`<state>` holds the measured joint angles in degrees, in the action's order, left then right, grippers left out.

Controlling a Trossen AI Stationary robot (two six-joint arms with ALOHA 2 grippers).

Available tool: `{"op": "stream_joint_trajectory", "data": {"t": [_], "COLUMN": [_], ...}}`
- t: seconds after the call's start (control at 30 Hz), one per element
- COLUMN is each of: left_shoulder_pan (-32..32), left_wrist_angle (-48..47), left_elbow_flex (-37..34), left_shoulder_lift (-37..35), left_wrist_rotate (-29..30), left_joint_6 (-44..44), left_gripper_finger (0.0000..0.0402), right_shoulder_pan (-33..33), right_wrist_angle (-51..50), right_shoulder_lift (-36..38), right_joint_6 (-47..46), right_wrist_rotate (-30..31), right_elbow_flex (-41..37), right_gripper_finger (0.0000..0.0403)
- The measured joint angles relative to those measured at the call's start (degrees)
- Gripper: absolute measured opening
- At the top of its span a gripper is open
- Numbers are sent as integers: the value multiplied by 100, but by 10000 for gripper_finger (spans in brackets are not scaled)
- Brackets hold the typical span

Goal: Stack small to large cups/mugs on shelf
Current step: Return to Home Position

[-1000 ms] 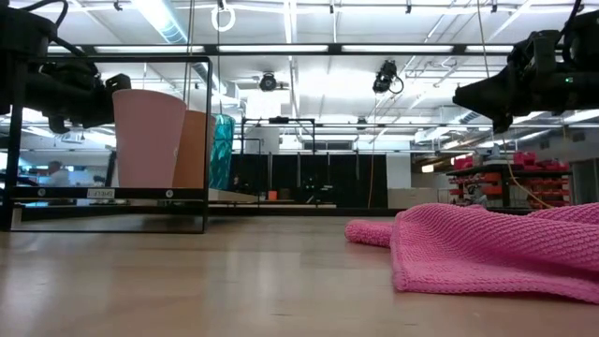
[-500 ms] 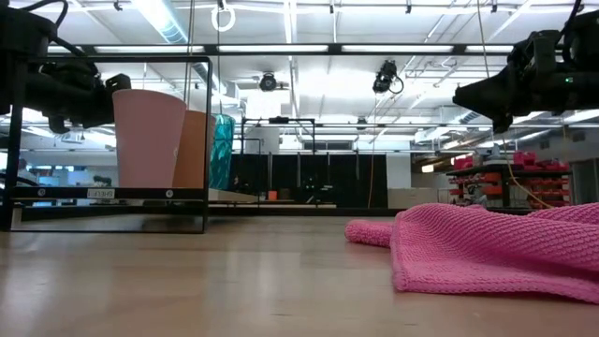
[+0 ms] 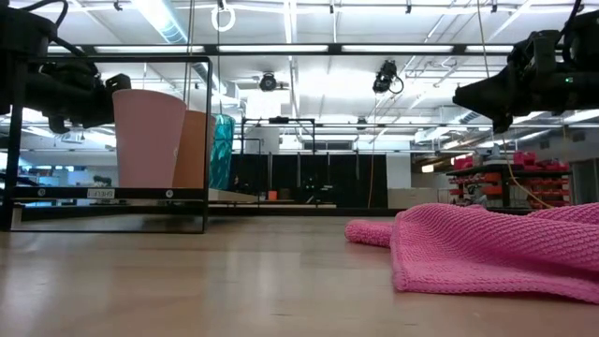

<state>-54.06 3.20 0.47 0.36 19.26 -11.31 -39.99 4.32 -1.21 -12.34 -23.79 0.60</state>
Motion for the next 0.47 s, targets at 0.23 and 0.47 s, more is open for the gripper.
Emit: {"op": "stream_joint_trajectory", "data": {"t": [0.23,0.47], "left_shoulder_pan": [1,0], "left_wrist_angle": [0,0], "left_elbow_flex": [0,0], "left_shoulder_lift": [0,-1], "left_wrist_rotate": [-1,0], "left_joint_6": [1,4], "left_gripper_finger": [83,89], "right_shoulder_pan": [-2,0], "right_wrist_angle": [0,2], "right_shoulder_lift": [0,0], "right_joint_6": [2,0], "right_wrist_rotate": [0,0], "right_elbow_flex": [0,0], "right_gripper_finger": [105,105]}}
